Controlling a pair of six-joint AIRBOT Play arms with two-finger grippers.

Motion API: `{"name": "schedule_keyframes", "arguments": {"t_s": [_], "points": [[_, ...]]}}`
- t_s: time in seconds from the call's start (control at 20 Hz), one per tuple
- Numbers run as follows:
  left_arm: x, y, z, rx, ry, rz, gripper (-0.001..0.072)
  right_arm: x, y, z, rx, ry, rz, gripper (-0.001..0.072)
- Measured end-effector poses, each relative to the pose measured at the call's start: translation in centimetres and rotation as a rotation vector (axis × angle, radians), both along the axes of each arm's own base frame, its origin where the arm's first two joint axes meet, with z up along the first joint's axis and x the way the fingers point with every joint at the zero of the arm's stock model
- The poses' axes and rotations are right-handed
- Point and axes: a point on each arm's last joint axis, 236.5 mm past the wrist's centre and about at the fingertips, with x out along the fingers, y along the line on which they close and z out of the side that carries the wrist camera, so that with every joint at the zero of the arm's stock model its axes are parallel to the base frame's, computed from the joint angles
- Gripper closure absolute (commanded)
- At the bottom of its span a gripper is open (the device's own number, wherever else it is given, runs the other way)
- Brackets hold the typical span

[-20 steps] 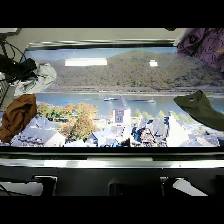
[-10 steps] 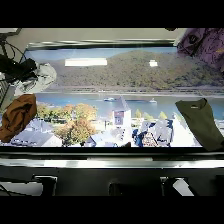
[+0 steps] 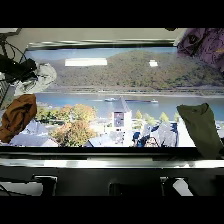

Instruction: Fold the clothes and pants, and hang the long-sleeved shirts on hangers.

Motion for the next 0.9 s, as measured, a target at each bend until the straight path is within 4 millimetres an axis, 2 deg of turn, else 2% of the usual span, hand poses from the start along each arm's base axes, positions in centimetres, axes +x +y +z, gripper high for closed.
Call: {"name": "schedule_keyframes", "arguments": {"t_s": [0.05,0.1,0.15,0.3,0.35,0.4,0.45,0.5,0.55,0.6,0.7,0.8,0.9], "points": [[0.0,0.0,0.0,0.0,0.0,-0.001,0.069,-0.4,0.0,0.0,0.001,0.016,-0.002,0.0547],[0.0,-0.1,0.0,0.0,0.0,-0.003,0.069,-0.8,0.0,0.0,-0.001,0.034,-0.001,0.0306],[0.0,-0.3,0.0,0.0,0.0,-0.006,0.0691,-1.2,0.0,0.0,-0.001,0.052,-0.003,0.0193],[0.0,-0.8,0.0,0.0,0.0,-0.017,0.0691,-1.9,-0.3,0.4,-0.017,0.076,-0.002,0.0203],[0.0,-0.9,0.0,0.0,0.0,-0.02,0.069,-1.4,-0.7,0.9,-0.039,0.054,-0.001,0.0315],[0.0,-1.1,0.0,0.0,0.0,-0.022,0.069,-0.2,-1.1,1.6,-0.066,-0.003,0.015,0.041],[0.0,-1.2,0.0,0.001,0.0,-0.025,0.069,1.7,-1.4,2.4,-0.088,-0.079,0.045,0.0416],[0.0,-1.2,0.0,0.001,0.0,-0.026,0.0691,4.2,-1.3,3.5,-0.106,-0.17,0.097,0.0465],[0.0,-1.3,0.0,0.001,-0.001,-0.028,0.0691,7.2,-0.7,4.7,-0.123,-0.269,0.171,0.0478],[-0.1,-1.3,0.2,0.005,-0.005,-0.036,0.0691,10.3,0.5,6.1,-0.14,-0.354,0.267,0.0585],[-0.3,-1.3,0.8,0.028,-0.024,-0.081,0.0692,15.6,4.3,8.3,-0.161,-0.476,0.477,0.0668],[-0.7,-1.2,1.9,0.056,-0.054,-0.129,0.0693,20.2,10.2,10.0,-0.174,-0.567,0.724,0.0681],[-0.9,-1.3,3.0,0.088,-0.093,-0.178,0.0694,23.0,16.5,11.1,-0.183,-0.631,0.943,0.0681]]}}
